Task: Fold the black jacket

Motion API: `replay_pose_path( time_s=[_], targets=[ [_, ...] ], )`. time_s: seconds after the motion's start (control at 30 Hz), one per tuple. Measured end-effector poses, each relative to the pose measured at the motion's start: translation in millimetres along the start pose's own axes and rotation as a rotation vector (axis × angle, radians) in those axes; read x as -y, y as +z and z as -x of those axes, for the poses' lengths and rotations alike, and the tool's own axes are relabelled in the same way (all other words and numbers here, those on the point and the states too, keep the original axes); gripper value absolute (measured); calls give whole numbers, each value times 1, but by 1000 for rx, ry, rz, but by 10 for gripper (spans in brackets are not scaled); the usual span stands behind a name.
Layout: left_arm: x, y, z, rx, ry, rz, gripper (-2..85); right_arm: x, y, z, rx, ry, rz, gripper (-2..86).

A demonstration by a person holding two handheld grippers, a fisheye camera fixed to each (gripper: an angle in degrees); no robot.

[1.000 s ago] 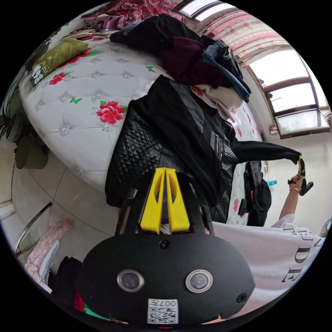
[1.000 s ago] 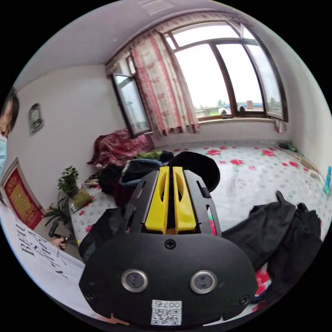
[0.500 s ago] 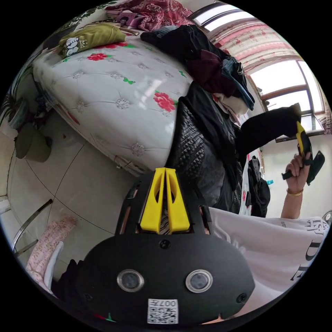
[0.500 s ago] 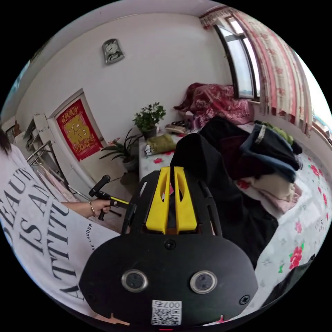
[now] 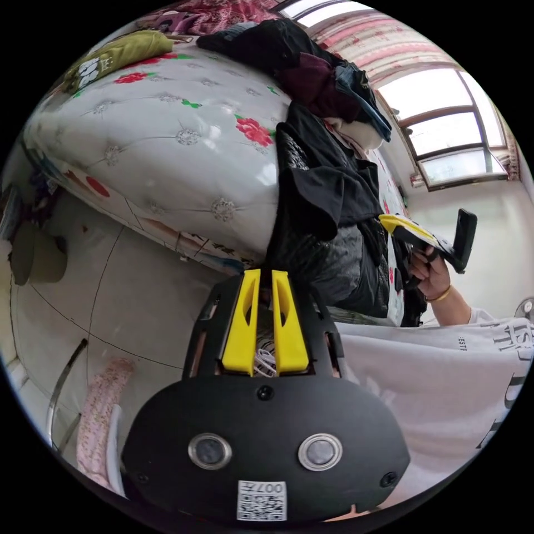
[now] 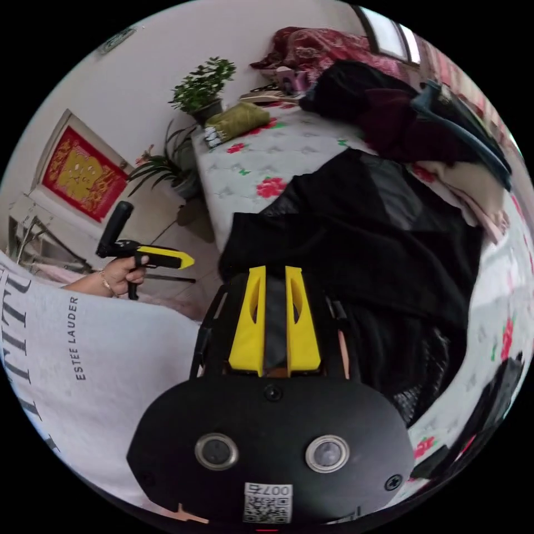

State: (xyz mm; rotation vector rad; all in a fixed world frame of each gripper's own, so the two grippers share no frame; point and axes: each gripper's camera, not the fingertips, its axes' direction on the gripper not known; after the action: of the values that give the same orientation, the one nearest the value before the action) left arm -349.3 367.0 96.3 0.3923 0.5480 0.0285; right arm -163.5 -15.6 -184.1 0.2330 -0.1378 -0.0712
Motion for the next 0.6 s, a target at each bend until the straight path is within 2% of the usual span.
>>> replay_pose_path(
  time_s=[0.2, 0.3, 0.4, 0.5, 0.6],
  targets=[
    [35, -10, -56, -28, 192, -60, 63, 12, -47, -127, -190, 287, -88, 42],
    [53, 2, -91, -30, 252, -84, 64, 32, -49, -171, -234, 317, -104, 36],
    [69, 33, -112, 41, 270, -51, 61, 52, -23, -205, -201, 300, -108, 28],
    [76, 62, -99, 225, 178, 45, 16, 63, 22, -244, -176, 321, -48, 14],
    [70, 55, -77, 156, 159, 39, -5, 61, 51, -289, -353, 393, 5, 2]
  ],
)
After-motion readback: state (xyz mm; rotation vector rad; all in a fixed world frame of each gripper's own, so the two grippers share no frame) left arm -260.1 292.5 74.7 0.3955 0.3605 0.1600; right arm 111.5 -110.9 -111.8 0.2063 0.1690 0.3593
